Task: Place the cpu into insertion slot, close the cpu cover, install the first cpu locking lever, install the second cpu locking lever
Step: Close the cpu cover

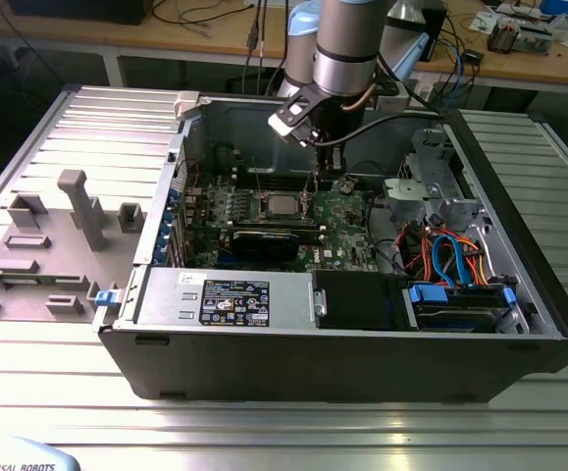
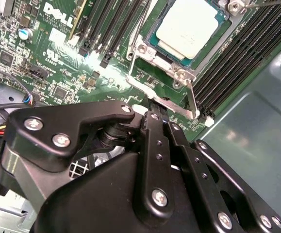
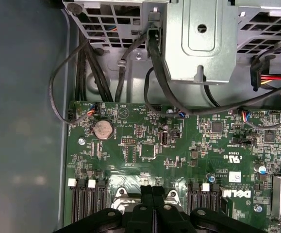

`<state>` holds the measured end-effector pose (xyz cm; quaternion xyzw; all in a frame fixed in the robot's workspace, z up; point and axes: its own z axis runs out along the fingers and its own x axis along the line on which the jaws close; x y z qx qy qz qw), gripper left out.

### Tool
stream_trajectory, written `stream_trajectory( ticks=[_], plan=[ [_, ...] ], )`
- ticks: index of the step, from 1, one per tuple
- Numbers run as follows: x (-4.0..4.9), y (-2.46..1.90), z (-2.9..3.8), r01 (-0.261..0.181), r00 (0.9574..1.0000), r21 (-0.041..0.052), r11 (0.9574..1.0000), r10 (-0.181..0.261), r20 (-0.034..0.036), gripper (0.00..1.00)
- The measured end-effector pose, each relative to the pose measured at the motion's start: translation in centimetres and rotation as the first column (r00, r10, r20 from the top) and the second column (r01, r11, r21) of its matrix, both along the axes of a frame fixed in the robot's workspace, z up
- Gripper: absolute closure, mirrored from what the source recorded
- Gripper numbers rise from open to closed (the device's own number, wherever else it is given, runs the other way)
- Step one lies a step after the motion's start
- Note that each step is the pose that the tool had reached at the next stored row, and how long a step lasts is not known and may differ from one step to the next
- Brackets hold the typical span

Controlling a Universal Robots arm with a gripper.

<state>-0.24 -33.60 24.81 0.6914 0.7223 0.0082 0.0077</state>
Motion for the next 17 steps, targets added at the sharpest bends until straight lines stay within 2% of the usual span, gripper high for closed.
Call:
stream_trajectory(
  ticks=[7,14,17],
  plan=[
    [-1.07,0.0,0.0,0.0,1.0,0.0,1.0,0.0,0.0,0.89],
    [-1.77,0.0,0.0,0.0,1.0,0.0,1.0,0.0,0.0,0.89],
    [-1.79,0.0,0.0,0.0,1.0,0.0,1.0,0.0,0.0,0.89]
  ],
)
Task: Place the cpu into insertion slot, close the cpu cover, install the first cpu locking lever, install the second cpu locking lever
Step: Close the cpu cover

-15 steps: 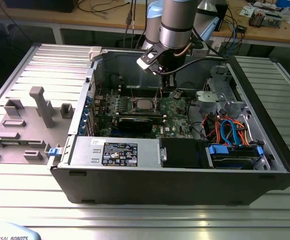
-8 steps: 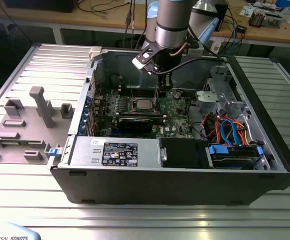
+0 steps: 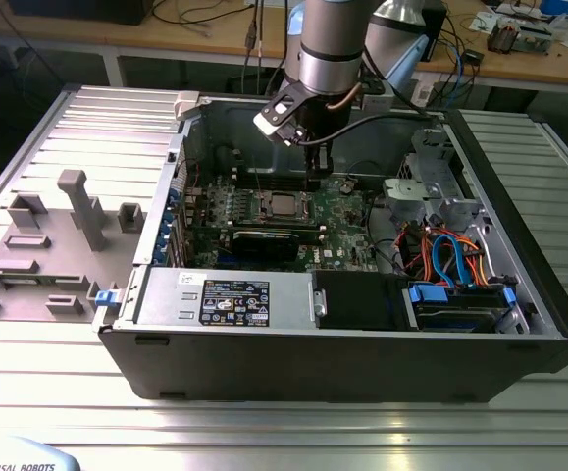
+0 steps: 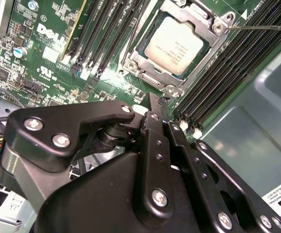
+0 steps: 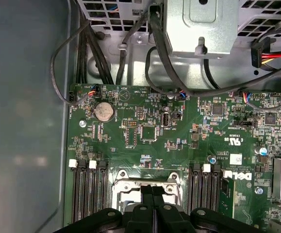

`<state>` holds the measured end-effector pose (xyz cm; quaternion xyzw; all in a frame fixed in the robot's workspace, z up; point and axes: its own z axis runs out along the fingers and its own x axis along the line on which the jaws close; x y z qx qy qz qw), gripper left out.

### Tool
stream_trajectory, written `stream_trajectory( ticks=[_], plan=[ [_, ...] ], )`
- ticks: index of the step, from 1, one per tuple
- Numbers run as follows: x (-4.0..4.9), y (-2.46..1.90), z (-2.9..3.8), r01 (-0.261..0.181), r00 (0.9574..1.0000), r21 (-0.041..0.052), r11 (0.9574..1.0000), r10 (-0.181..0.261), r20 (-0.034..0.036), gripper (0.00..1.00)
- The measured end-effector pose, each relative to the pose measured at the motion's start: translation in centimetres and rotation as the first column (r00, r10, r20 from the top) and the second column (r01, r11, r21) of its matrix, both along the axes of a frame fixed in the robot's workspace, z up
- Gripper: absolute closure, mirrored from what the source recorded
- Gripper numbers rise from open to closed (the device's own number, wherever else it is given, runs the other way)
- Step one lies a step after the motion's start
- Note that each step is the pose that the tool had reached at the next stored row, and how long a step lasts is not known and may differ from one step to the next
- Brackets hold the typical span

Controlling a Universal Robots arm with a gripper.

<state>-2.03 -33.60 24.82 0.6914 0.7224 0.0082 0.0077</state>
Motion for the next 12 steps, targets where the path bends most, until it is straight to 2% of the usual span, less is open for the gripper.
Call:
stream_trajectory(
  ticks=[7,12],
  plan=[
    [-0.17,0.0,-0.02,0.0,1.0,0.0001,1.0,0.0,0.0,0.89],
    [-0.77,0.0,-0.02,0.0,1.0,0.0001,1.0,0.0,0.0001,0.89]
  ],
)
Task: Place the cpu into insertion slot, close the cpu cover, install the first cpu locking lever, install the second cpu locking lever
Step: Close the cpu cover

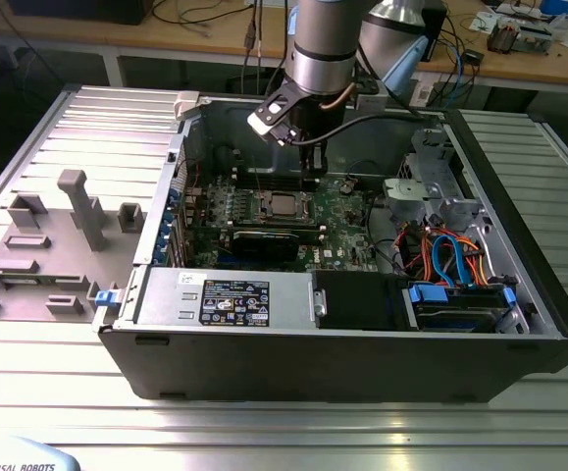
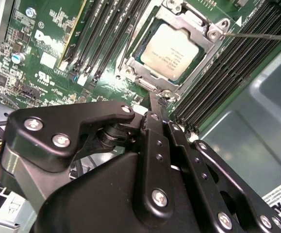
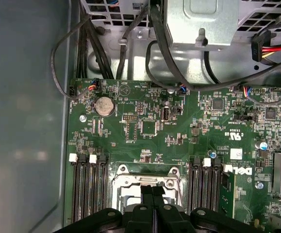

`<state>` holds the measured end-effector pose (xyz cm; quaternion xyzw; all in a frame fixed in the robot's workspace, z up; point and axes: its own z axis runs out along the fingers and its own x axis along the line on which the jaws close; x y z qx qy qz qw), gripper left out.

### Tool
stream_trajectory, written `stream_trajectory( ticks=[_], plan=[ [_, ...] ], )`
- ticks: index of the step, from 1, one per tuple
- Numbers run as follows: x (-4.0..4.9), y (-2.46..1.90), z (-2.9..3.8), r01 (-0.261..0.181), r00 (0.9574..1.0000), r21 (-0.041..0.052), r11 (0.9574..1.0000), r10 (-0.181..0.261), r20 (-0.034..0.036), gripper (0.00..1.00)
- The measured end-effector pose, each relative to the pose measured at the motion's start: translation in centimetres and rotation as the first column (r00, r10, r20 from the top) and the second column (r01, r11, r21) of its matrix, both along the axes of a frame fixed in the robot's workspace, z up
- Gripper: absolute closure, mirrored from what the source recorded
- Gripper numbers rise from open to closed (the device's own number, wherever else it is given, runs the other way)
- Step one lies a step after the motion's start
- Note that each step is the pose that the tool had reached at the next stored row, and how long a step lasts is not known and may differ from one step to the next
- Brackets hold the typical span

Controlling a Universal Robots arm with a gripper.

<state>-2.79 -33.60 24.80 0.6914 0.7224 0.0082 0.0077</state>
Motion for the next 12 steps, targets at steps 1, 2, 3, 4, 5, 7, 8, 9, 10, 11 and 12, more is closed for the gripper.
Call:
stream_trajectory(
  ticks=[1,2,3,4,5,7,8,9,10,11,12],
  plan=[
    [-0.19,0.0,0.0,0.0,1.0,-0.0001,1.0,0.0,0.0,0.89],
    [-0.35,0.0,0.0,0.0,1.0,-0.0001,1.0,0.0,0.0,0.89],
    [-0.51,0.0,0.0,0.0,1.0,-0.0001,1.0,0.0,0.0,0.89],
    [-0.61,0.0,0.0,0.0,1.0,0.0,1.0,0.0,0.0,0.89],
    [-0.61,0.0,0.0,0.0,1.0,0.0,1.0,0.0,0.0,0.89],
    [-0.63,0.0,0.0,0.0,1.0,-0.0001,1.0,0.0,0.0,0.89],
    [-0.64,0.0,0.0,0.0,1.0,-0.0001,1.0,0.0,0.0,0.89],
    [-0.64,0.0,0.0,0.0,1.0,-0.0001,1.0,0.0,0.0,0.89],
    [-0.64,0.0,0.0,0.0,1.0,-0.0002,1.0,0.0,-0.0001,0.89],
    [-0.64,0.0,-0.01,0.0,1.0,-0.0002,1.0,0.0,0.0,0.89],
    [-0.64,0.0,-0.01,0.0,1.0,-0.0001,1.0,0.0,0.0,0.89]
  ],
)
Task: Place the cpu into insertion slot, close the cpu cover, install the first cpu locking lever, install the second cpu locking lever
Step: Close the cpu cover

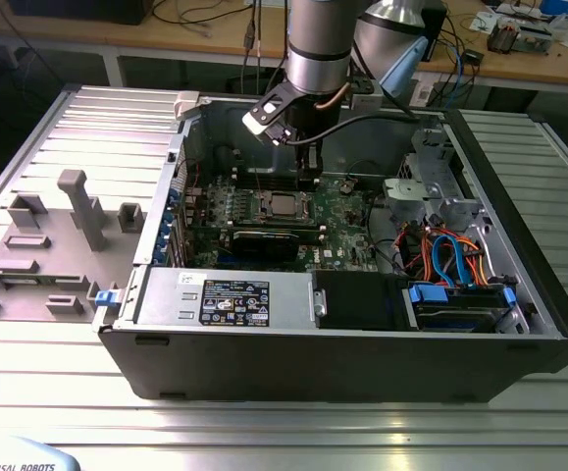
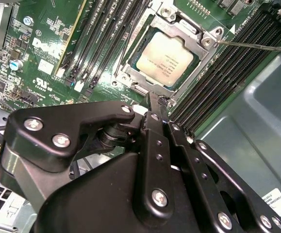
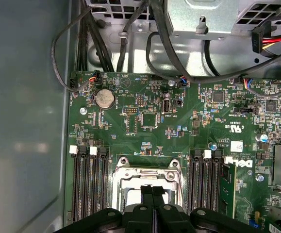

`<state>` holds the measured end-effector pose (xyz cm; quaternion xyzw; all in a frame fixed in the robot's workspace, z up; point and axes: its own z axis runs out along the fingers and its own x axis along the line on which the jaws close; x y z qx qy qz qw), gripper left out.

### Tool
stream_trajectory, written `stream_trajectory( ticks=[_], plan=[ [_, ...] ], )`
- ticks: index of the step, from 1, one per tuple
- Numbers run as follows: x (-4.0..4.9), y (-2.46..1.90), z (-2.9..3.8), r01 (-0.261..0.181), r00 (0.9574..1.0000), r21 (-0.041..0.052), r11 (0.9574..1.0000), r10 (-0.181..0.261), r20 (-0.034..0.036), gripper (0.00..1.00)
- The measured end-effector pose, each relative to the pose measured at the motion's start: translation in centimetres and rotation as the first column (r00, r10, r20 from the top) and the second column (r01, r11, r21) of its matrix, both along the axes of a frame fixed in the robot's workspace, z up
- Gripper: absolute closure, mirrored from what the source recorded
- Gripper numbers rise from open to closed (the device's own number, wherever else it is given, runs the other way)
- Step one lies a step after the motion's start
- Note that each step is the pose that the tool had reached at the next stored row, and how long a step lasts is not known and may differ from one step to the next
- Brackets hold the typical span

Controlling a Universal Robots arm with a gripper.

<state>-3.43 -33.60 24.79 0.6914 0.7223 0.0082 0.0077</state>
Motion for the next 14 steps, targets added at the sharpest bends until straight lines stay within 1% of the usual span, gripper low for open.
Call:
stream_trajectory(
  ticks=[4,7,8,10,14],
  plan=[
    [-0.03,0.0,-0.01,0.0,1.0,0.0,1.0,0.0,0.0,0.89],
    [-0.27,0.0,-0.06,0.0,1.0,0.0001,1.0,0.0,0.0001,0.89],
    [-0.44,0.01,-0.07,0.0,1.0,0.0002,1.0,0.0,0.0002,0.89],
    [-1.11,0.0,-0.1,0.0,1.0,0.0001,1.0,0.0,0.0001,0.89],
    [-1.83,0.0,-0.23,0.0,1.0,-0.0001,1.0,0.0,0.0,0.89]
  ],
)
